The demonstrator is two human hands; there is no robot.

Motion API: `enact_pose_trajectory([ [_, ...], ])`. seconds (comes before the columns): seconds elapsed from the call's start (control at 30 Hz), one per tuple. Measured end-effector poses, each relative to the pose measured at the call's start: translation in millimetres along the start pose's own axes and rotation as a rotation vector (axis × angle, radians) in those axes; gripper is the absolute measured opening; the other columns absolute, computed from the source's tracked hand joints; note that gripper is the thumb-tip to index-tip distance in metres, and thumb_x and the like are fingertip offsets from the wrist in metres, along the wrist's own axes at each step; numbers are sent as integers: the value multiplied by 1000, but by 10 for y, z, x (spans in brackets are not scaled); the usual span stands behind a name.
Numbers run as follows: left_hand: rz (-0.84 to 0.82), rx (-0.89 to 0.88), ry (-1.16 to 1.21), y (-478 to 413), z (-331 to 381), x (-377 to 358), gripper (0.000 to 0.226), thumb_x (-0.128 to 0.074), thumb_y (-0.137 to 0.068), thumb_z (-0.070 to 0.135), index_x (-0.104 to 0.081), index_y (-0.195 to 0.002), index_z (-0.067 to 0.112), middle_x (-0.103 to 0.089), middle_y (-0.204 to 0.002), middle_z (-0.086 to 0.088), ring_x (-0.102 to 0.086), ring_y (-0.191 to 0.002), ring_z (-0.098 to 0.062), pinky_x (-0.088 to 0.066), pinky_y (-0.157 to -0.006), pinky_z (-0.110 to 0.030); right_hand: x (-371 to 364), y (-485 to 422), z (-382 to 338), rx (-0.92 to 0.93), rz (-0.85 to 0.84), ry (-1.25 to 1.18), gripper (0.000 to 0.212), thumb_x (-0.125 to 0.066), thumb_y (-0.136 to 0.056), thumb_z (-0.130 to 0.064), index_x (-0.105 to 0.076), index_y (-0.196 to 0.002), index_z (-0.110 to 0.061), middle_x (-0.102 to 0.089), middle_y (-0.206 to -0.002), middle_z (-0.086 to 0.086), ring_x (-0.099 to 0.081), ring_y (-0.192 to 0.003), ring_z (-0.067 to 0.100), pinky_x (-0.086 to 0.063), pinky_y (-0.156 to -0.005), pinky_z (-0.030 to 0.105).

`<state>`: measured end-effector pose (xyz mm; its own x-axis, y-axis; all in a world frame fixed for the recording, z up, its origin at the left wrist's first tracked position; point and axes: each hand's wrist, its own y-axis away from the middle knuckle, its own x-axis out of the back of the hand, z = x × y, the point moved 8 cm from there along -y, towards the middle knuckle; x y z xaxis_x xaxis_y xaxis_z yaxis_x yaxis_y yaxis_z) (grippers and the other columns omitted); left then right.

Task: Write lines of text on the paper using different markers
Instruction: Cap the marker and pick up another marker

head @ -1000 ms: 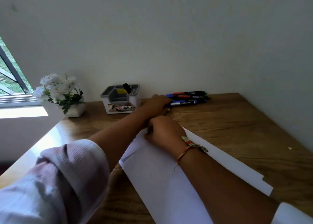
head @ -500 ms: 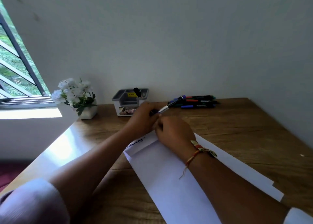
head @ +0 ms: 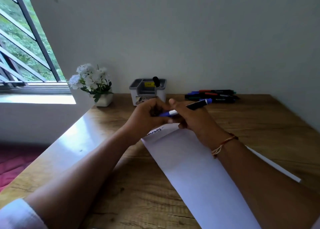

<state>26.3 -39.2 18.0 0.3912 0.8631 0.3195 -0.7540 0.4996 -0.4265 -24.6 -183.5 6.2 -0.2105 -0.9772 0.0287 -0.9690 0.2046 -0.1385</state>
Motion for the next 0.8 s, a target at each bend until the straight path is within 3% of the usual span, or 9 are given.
enact_pose_trajectory([
  [0.1,2,73,142,-10,-57,23,30,-81,-70,23,-69,-96,14,-71,-99,-19,-69,-88,-22,-58,-84,-36,-28,11,66,-86,0,-176,30,-71,-89,-44,-75,-97,-16,-79,-90,5,-77,-84,18,-57,-62,24],
  [0.27,-87,170,348,12,-72,-109,29,-65,-84,26,-71,-110,14,-73,-106,-15,-71,-100,-24,-57,-90,-33,-125,5,96,-130,-82,-385,27,-58,-100,-31,-74,-103,-11,-78,-99,15,-76,-92,22,-59,-66,24],
  [0.53,-129,234,510,15,-142,-72,31,-60,-88,28,-70,-111,7,-69,-111,-20,-67,-102,-24,-55,-95,-36,-178,-9,69,-86,-125,-528,29,-45,-105,-19,-69,-113,-4,-75,-106,23,-74,-99,33,-61,-74,32],
  [0.67,-180,241,535,4,-159,-83,34,-64,-89,33,-71,-113,10,-70,-112,-20,-67,-107,-28,-54,-97,-39,-172,5,15,-57,-121,-470,31,-42,-106,-25,-69,-117,-13,-75,-106,20,-74,-100,31,-61,-74,32],
  [0.8,-196,268,615,-3,-178,-80,35,-60,-91,33,-70,-115,11,-71,-114,-16,-68,-109,-27,-56,-91,-35,-127,5,1,-95,-102,-343,53,-30,-106,-47,-68,-125,-15,-77,-102,18,-75,-96,29,-61,-70,31],
])
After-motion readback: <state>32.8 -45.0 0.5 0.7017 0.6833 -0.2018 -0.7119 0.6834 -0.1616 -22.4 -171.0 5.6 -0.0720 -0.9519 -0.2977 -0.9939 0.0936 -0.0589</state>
